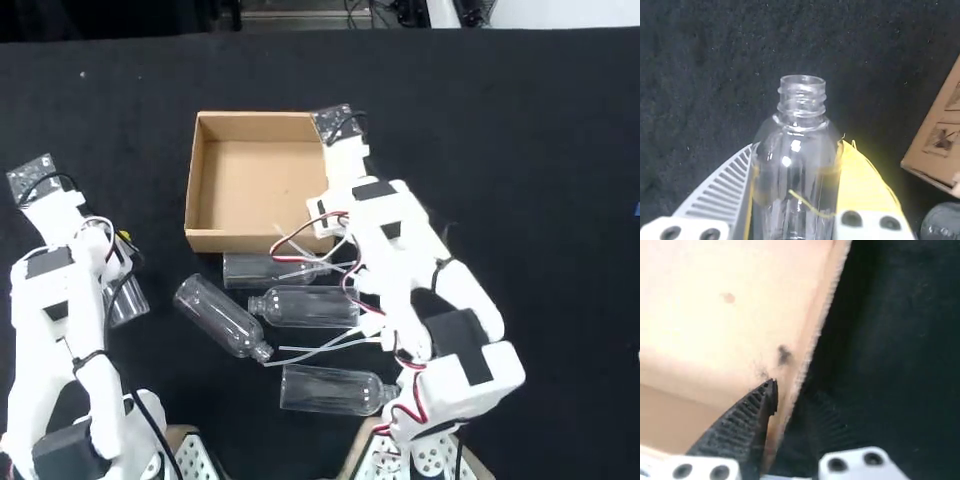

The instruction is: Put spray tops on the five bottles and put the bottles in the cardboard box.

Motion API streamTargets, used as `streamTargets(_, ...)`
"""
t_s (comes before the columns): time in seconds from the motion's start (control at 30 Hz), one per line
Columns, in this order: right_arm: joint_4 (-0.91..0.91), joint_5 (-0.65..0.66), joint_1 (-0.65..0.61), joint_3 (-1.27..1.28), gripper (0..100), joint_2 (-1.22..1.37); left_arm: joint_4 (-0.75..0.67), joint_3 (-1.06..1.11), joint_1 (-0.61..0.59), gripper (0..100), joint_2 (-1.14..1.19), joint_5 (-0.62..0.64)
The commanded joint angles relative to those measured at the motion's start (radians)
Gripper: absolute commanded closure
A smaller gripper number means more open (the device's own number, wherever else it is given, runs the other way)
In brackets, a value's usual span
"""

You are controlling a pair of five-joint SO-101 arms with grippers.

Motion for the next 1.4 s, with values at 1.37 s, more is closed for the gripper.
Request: streamTargets(1.37,0.661,0.341,0.083,-0.050,79.0,-0.621,-0.015,0.039,0.010,97,-0.014,0.006)
